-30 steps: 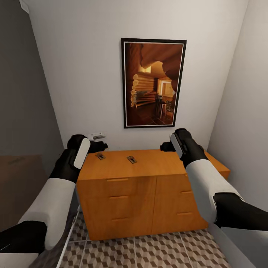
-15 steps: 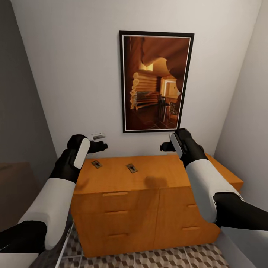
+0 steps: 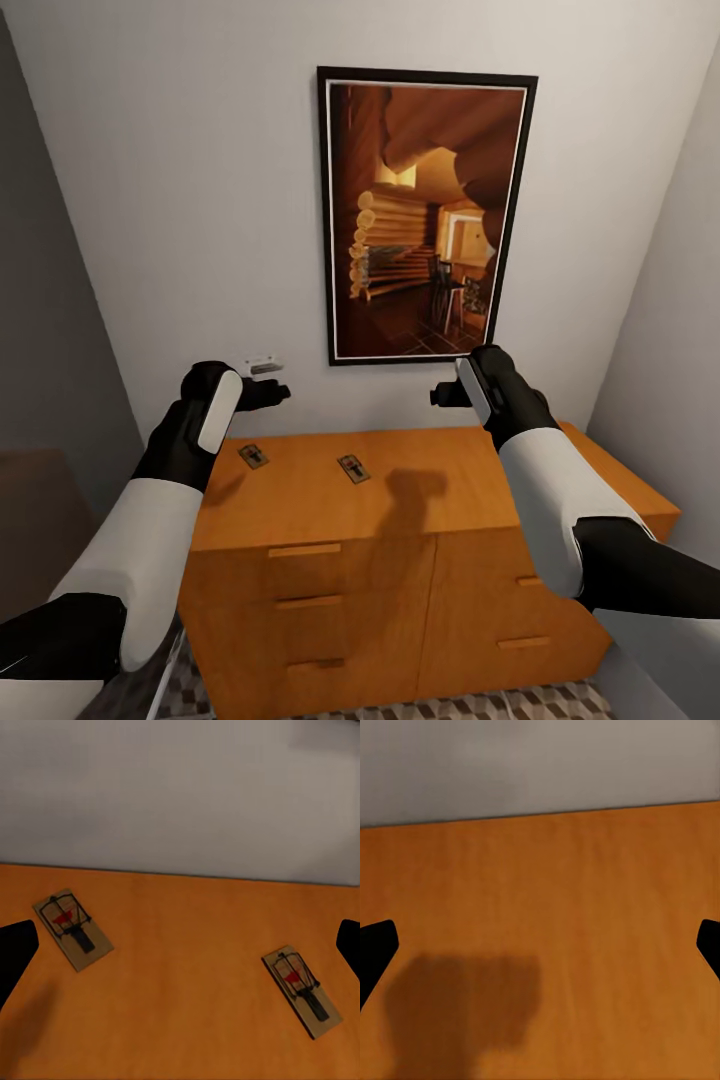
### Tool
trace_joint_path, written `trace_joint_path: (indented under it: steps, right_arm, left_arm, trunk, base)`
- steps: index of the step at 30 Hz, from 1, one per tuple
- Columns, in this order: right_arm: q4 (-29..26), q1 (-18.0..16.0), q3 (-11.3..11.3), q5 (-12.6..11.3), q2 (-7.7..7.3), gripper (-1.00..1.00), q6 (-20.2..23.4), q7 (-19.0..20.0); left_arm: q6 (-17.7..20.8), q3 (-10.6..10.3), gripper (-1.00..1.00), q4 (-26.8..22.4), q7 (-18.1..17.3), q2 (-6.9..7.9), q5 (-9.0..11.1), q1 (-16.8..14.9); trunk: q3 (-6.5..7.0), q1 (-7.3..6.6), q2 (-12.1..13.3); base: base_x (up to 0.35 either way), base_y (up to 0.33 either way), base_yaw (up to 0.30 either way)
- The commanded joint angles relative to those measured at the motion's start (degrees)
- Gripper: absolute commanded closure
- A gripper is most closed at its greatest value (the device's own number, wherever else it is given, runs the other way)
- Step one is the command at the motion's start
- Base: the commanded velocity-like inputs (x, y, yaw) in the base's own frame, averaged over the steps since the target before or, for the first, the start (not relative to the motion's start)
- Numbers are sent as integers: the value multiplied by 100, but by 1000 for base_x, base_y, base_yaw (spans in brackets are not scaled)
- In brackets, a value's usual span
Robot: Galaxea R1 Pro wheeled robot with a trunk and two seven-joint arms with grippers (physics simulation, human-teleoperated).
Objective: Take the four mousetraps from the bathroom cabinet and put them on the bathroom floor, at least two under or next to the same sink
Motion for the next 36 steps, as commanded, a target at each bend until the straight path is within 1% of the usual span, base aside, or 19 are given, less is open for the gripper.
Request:
trace_joint_path:
  steps: [1,7,12,19,24,36]
  right_arm:
    - [-4,-5,-23,6,7,-100,19,-10]
    - [-1,-5,-27,4,13,-100,19,-10]
    - [42,-5,-29,-1,15,-100,19,-10]
    - [69,-5,-30,-2,29,-100,19,-10]
    - [73,-5,-30,-3,87,-100,19,-10]
    - [75,-5,-28,-11,175,-100,19,-10]
  left_arm:
    - [14,-5,-100,-3,58,1,60,-5]
    - [17,-4,-100,2,65,2,56,-5]
    - [21,-3,-100,13,66,3,54,-5]
    - [23,-3,-100,41,67,10,59,-5]
    - [23,-3,-100,45,67,11,60,-5]
    - [16,1,-100,94,70,12,74,-5]
  trunk:
    - [-8,1,-5]
    - [-7,1,-5]
    - [8,1,-5]
    - [35,1,-5]
    - [53,1,-5]
    - [93,1,-5]
  base:
    - [28,0,0]
    - [14,0,8]
    - [4,0,128]
    - [1,0,230]
    - [0,0,262]
    - [0,0,271]
